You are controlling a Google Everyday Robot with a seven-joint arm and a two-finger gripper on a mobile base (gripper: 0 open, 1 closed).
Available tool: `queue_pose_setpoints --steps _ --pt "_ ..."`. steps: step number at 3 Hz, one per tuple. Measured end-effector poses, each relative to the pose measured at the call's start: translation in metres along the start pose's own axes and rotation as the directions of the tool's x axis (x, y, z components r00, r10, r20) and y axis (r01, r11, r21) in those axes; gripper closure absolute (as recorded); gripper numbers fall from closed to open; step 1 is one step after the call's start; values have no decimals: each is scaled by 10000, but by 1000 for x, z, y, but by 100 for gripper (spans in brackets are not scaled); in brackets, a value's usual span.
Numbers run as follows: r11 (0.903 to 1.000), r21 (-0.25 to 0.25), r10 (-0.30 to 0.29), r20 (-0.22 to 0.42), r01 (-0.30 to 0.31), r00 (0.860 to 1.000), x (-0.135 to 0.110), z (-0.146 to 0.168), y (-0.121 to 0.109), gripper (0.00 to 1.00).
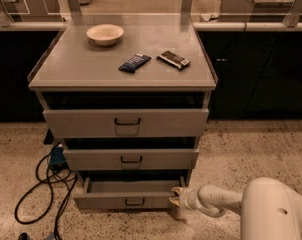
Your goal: Open bottom drawer
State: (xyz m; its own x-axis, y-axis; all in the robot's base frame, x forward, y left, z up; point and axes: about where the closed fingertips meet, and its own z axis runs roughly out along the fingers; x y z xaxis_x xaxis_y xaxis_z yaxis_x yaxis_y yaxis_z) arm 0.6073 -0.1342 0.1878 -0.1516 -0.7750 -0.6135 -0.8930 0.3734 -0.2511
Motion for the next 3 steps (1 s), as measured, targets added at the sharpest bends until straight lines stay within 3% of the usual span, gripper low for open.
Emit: queue_pose_setpoints --steps 1,2,3 --pt "9995 272 169 -14 -169 9999 6 -8 26 100" --pt "9995 273 170 -14 -169 9999 4 -12 26 100" --pt "9977 574 350 8 -350 9994 10 -20 53 100"
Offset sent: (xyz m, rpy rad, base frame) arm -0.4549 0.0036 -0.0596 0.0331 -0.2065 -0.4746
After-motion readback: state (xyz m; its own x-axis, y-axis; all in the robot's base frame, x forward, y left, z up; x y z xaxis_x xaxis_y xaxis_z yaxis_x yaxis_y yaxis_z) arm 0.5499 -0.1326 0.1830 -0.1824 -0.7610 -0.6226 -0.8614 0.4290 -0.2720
